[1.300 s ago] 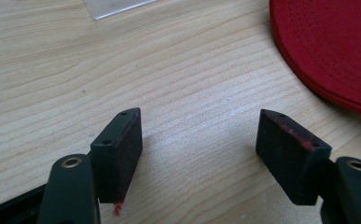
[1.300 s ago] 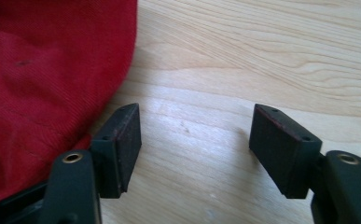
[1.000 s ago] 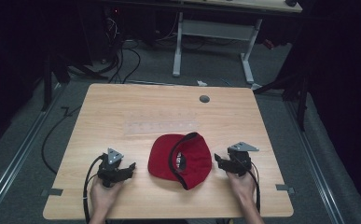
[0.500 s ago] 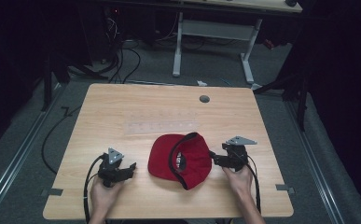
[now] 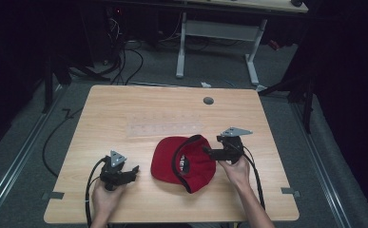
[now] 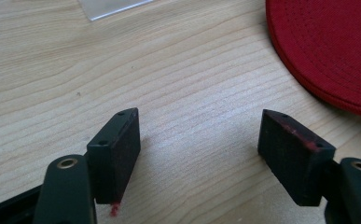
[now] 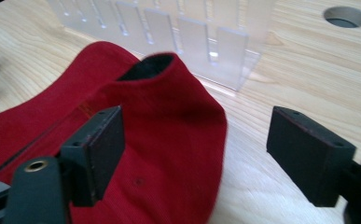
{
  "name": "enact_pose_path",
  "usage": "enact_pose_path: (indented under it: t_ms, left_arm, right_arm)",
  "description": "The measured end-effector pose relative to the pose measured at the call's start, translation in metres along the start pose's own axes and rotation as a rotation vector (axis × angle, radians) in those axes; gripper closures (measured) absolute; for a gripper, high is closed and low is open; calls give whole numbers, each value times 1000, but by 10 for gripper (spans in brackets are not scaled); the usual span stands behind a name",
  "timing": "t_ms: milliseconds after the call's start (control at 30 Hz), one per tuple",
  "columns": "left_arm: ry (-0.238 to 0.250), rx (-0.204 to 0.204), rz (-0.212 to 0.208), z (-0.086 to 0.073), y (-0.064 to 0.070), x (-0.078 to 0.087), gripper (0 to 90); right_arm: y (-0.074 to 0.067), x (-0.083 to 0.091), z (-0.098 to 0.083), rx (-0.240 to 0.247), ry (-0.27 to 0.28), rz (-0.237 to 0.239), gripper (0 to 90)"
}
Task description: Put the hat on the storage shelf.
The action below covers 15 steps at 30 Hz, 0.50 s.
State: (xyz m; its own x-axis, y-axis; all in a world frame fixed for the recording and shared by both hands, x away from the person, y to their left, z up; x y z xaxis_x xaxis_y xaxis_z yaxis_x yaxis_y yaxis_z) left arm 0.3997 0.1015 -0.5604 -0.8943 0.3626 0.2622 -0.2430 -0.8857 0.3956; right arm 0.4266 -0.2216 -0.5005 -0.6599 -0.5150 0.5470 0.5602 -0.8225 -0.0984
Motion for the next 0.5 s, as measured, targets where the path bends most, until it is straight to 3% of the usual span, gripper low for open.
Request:
enact_pose_path:
  t_ms: [233, 300, 500]
  left_arm:
    - [2, 3, 2, 0, 0, 0, 300]
    - [2, 2, 8, 0, 0, -1, 300]
    - [4, 3, 10, 0, 1, -1, 300]
  right_arm:
    - [-5, -8, 13, 7, 5, 45, 181]
    - [-7, -15, 19, 1, -21, 73, 167]
    - [-10, -26, 23, -1, -28, 110, 165]
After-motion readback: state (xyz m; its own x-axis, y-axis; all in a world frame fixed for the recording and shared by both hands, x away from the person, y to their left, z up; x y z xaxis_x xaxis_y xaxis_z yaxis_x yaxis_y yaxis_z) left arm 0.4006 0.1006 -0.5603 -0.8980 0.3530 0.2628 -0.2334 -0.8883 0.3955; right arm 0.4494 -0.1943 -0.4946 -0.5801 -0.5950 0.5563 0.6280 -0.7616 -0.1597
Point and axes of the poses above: each handheld gripper's, and its own axes: x roughly backward along the jaws, z roughly out of its top, y roughly to its right, the point moved 4 cm from there along -x, roughly forward along the jaws, and after that the axes turned 5 degrees about y, right-handed, at the moved point
